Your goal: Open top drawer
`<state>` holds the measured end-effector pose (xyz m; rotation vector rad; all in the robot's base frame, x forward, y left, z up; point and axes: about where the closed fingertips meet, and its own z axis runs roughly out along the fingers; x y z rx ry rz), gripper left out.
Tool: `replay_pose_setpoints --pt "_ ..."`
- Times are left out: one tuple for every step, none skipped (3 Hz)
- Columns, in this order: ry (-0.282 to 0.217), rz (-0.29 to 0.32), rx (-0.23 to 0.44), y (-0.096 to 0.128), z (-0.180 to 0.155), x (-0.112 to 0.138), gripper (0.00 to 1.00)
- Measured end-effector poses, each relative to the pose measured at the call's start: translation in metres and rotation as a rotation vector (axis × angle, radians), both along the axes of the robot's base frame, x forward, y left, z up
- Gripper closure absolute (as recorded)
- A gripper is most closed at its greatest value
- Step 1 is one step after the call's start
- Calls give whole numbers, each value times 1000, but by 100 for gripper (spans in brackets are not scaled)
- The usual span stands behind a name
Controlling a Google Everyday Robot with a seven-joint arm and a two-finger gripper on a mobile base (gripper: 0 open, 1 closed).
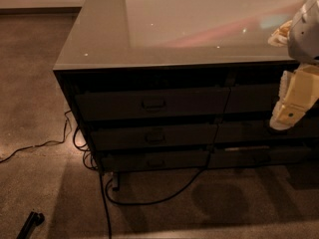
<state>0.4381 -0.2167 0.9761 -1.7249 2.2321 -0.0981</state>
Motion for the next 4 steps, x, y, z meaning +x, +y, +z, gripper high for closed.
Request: replay_pose_setpoints --pt "0 0 0 0 0 0 0" --pt "-2 33 -6 4 -4 8 0" --pt "41 152 -74 21 -19 23 0" --pt "28 150 -72 22 -17 24 0"
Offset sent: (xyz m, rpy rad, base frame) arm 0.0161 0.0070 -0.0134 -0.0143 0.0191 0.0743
